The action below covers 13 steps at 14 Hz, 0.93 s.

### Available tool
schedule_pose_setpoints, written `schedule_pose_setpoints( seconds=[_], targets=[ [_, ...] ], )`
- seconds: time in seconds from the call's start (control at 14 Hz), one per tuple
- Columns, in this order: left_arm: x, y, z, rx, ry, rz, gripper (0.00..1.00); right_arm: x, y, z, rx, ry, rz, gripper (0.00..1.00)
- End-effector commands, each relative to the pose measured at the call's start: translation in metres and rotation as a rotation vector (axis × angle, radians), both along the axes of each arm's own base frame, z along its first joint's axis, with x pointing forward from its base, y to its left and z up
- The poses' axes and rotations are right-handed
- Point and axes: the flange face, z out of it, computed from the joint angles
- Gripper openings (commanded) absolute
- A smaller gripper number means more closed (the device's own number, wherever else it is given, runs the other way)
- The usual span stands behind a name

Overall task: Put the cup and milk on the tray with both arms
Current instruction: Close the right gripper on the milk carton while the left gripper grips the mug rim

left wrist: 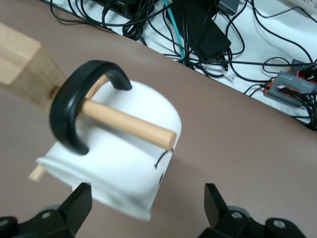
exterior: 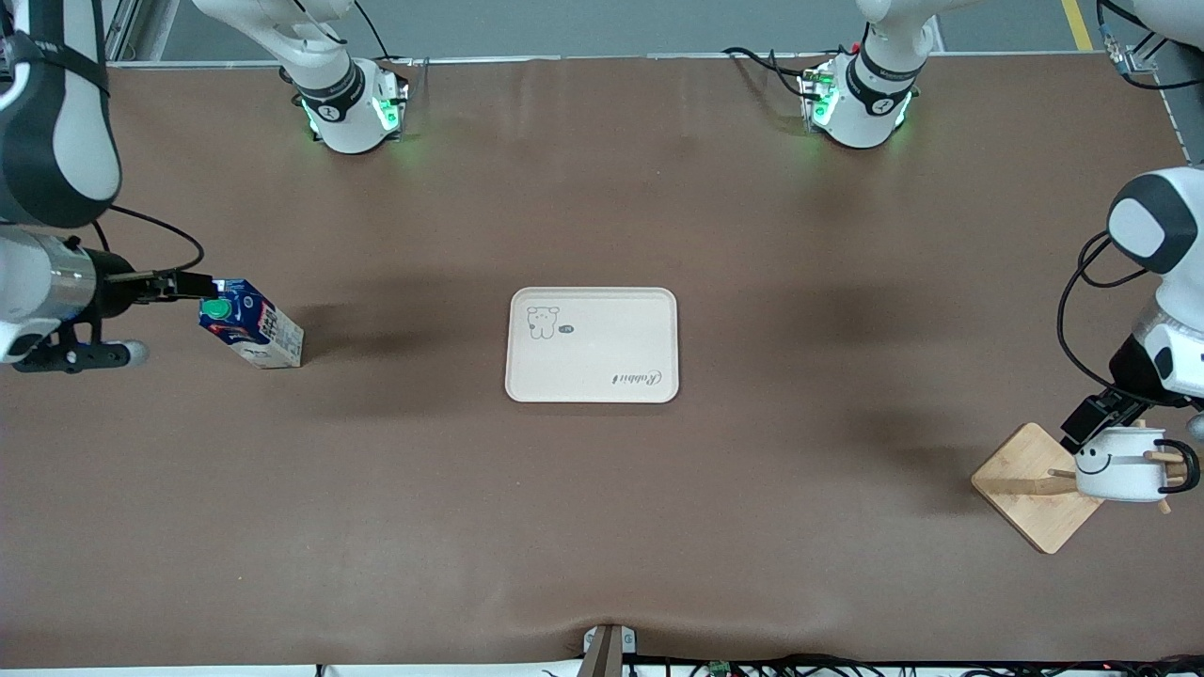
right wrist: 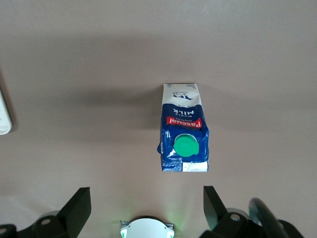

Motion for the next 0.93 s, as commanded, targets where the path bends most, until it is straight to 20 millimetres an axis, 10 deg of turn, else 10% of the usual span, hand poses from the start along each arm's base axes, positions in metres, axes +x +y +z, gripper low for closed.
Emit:
schedule_pose_setpoints(
  seconds=[0.0, 0.14, 0.43, 0.86],
  targets=[
    [0.005, 0.002, -0.005, 0.006, -0.049, 0.006, 1.0, -0.005, 0.001, -0.011, -0.072, -0.007, 0.048, 1.0],
    [0.008, 0.001, -0.01, 0.005, -0.065, 0.003, 1.0, -0.005, -0.006, -0.028, -0.12, -0.014, 0.071, 1.0],
    [0.006, -0.001, -0.004, 0.012, -0.069, -0.006, 0.57, -0.015, -0.016, -0.075, -0.099, -0.006, 0.11, 1.0],
    [0.004, -0.002, 0.003, 0.017, -0.074, -0.011, 0.25, -0.026, -0.037, -0.102, -0.087, 0.002, 0.096, 1.0]
  ],
)
